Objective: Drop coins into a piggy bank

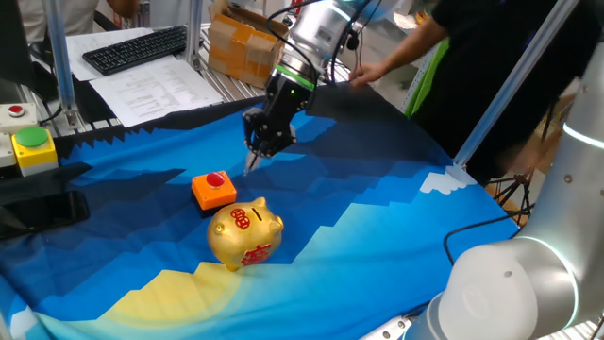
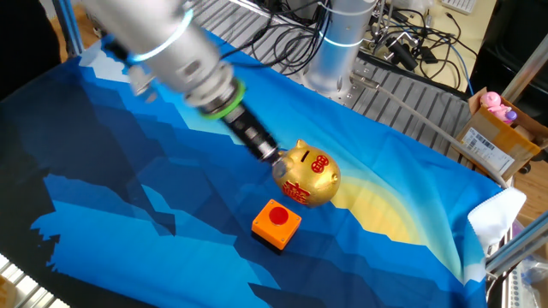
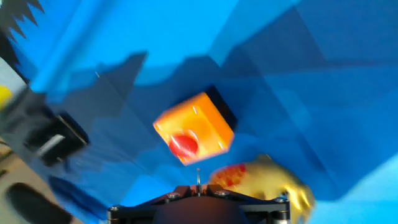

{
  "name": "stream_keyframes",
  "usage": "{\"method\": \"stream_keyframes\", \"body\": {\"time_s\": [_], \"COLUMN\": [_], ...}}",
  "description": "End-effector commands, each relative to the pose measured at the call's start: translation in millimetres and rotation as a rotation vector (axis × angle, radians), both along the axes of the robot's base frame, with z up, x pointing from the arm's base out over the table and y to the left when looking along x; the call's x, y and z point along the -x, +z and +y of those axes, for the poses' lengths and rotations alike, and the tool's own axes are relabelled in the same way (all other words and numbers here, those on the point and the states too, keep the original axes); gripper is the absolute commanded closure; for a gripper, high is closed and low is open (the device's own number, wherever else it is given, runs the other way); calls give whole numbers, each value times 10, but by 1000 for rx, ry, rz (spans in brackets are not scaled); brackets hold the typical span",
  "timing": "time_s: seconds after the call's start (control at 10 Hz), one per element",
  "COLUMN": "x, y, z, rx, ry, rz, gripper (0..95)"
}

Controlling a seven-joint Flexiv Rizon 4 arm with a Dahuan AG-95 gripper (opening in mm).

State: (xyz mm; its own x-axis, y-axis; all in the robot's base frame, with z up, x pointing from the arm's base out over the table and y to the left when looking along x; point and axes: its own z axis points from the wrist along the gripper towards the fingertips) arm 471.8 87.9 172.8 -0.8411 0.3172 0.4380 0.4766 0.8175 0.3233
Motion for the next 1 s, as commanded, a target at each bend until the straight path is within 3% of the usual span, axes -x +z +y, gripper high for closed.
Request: {"method": "stream_keyframes", "body": {"time_s": [0.1,0.2,0.5,1.0], "x": [212,304,483,530], "y": [55,23,-35,-69], "z": [99,90,62,40], "rx": [68,97,136,174], "ry": [136,191,247,263], "rz": [-27,-42,-57,-53], "gripper": [950,950,950,950]}}
